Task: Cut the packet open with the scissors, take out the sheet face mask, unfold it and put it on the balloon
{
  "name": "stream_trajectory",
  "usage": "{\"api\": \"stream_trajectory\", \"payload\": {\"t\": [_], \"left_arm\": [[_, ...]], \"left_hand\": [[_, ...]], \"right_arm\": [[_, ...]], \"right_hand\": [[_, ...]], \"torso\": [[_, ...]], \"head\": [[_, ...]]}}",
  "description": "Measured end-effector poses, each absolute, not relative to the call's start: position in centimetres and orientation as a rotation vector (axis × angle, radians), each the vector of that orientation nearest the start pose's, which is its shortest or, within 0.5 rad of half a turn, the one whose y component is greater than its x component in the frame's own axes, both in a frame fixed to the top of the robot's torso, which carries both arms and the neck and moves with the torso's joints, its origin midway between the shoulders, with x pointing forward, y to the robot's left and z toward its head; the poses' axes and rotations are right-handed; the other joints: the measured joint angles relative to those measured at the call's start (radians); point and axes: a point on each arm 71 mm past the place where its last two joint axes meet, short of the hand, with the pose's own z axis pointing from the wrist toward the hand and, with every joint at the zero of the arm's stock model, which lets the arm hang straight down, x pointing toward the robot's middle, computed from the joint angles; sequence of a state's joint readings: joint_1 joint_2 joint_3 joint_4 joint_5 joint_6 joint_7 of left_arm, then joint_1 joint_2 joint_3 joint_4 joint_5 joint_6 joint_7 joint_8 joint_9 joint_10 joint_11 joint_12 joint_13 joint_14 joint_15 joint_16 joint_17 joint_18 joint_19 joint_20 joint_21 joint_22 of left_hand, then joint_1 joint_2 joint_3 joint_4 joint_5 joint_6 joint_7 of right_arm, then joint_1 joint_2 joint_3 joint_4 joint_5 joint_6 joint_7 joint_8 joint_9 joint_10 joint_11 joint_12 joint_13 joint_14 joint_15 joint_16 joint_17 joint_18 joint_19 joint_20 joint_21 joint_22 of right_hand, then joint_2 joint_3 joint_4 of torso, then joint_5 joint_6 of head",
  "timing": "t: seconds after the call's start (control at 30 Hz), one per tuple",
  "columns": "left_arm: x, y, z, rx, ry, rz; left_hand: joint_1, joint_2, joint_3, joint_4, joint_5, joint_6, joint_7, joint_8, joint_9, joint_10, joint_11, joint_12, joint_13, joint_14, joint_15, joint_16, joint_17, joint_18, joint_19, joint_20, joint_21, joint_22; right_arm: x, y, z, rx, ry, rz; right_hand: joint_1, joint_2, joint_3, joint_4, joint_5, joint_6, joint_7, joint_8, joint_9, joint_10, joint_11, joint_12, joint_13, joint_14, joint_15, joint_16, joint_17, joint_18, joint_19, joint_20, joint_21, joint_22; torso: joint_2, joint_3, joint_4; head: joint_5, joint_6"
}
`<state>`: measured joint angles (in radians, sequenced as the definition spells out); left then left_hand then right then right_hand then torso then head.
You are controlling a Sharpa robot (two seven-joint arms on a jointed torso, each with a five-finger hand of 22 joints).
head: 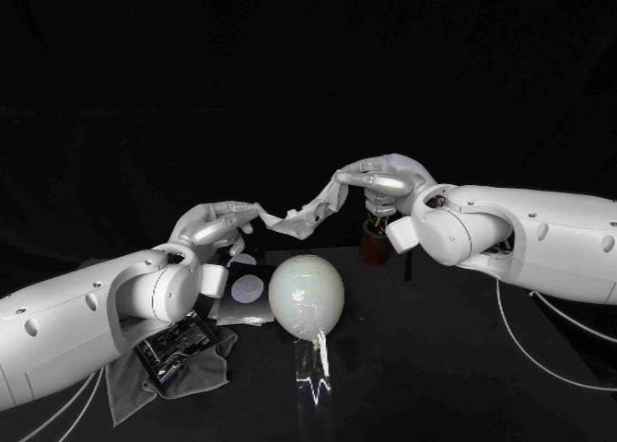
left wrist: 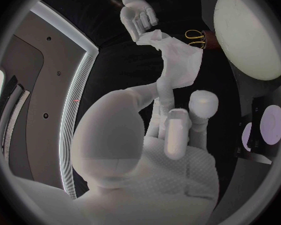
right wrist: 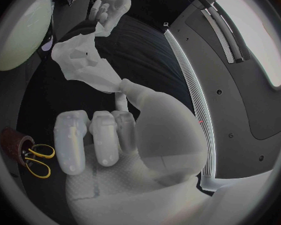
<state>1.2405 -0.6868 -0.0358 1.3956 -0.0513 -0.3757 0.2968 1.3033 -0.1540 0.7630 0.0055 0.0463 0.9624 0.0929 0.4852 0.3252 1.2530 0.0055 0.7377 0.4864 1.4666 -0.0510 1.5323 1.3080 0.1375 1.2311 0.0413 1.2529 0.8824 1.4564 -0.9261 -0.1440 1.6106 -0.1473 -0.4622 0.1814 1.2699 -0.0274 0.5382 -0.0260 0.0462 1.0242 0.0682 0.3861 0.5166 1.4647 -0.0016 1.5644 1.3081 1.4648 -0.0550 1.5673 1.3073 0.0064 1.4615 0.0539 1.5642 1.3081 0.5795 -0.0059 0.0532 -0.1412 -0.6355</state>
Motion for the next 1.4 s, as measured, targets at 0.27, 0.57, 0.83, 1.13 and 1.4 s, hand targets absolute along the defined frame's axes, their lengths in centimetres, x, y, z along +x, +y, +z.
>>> {"api": "stream_trajectory", "payload": {"t": [0.27, 0.57, 0.83, 1.13, 1.4], "left_arm": [[52.2, 16.8, -17.0, -1.085, 1.462, -1.465], [52.3, 16.9, -17.1, -1.093, 1.465, -1.45], [52.4, 17.2, -17.3, -1.11, 1.478, -1.415], [52.6, 17.4, -17.4, -1.115, 1.477, -1.391], [52.8, 17.1, -17.3, -1.094, 1.465, -1.396]], "left_hand": [[-0.002, 0.002, 0.0, 0.0, 0.0, -0.002, -0.002, 0.0, 0.001, 0.0, 0.0, -0.004, -0.001, 0.0, 0.0, 0.0, 0.0, 0.0, 0.0, 0.0, 0.0, -0.002], [-0.034, -0.018, -0.033, 0.013, 0.0, -0.081, 0.029, -0.064, 0.144, -0.049, 0.03, -0.025, -0.006, 0.0, 0.015, -0.012, 0.0, 0.0, -0.019, 0.017, -0.016, -0.036], [-0.057, -0.046, -0.118, 0.026, 0.0, -0.227, 0.091, -0.192, 0.069, -0.168, 0.084, -0.029, -0.006, 0.0, 0.061, -0.058, -0.019, 0.002, -0.108, 0.064, -0.1, -0.174], [-0.048, -0.054, -0.153, 0.034, 0.0, -0.235, 0.098, -0.199, 0.054, -0.202, 0.095, -0.019, -0.006, -0.016, 0.077, -0.08, -0.086, 0.025, -0.156, 0.077, -0.15, -0.259], [-0.01, -0.042, -0.161, 0.031, 0.0, -0.186, 0.092, -0.183, 0.053, -0.232, 0.091, -0.017, -0.021, -0.071, 0.075, -0.125, -0.189, 0.036, -0.202, 0.077, -0.191, -0.312]], "right_arm": [[49.8, -22.9, -9.7, 0.936, 1.45, 1.287], [49.9, -22.7, -9.6, 0.935, 1.438, 1.291], [50.0, -22.3, -9.4, 0.935, 1.425, 1.296], [50.5, -21.9, -8.4, 0.935, 1.388, 1.283], [50.9, -22.0, -8.2, 0.958, 1.352, 1.233]], "right_hand": [[0.0, 0.0, 0.0, 0.0, 0.0, 0.0, 0.0, 0.001, 0.0, 0.0, 0.0, 0.003, 0.0, 0.0, 0.0, -0.001, 0.0, 0.0, 0.0, 0.0, 0.003, 0.0], [0.0, 0.0, 0.0, 0.0, -0.002, 0.002, 0.002, 0.001, 0.0, 0.0, 0.0, 0.003, -0.001, 0.0, 0.0, -0.003, 0.001, 0.0, 0.0, 0.0, 0.003, -0.001], [0.001, 0.001, 0.0, 0.0, -0.004, 0.002, 0.002, 0.001, 0.0, 0.0, 0.0, 0.002, -0.001, 0.0, 0.0, 0.0, 0.001, 0.0, 0.001, -0.001, 0.003, 0.0], [0.001, 0.001, 0.003, -0.003, 0.0, 0.002, 0.002, 0.001, 0.0, 0.0, 0.0, 0.0, 0.0, 0.0, 0.0, 0.0, 0.001, 0.0, 0.002, -0.002, 0.002, 0.0], [0.001, 0.001, 0.003, -0.003, 0.0, 0.001, 0.002, 0.001, 0.0, 0.0, 0.0, 0.003, 0.0, 0.0, 0.0, -0.001, 0.0, 0.0, 0.002, -0.002, 0.001, 0.0]], "torso": [[0.0, -0.0004, 0.0002], [0.0, -0.0006, 0.0005], [0.0, -0.0005, 0.0007], [0.001, -0.0012, 0.0005], [0.0, -0.0012, 0.0006]], "head": [[0.002, 0.003], [0.001, 0.002], [0.0, 0.003], [-0.004, 0.003], [-0.011, 0.01]]}}
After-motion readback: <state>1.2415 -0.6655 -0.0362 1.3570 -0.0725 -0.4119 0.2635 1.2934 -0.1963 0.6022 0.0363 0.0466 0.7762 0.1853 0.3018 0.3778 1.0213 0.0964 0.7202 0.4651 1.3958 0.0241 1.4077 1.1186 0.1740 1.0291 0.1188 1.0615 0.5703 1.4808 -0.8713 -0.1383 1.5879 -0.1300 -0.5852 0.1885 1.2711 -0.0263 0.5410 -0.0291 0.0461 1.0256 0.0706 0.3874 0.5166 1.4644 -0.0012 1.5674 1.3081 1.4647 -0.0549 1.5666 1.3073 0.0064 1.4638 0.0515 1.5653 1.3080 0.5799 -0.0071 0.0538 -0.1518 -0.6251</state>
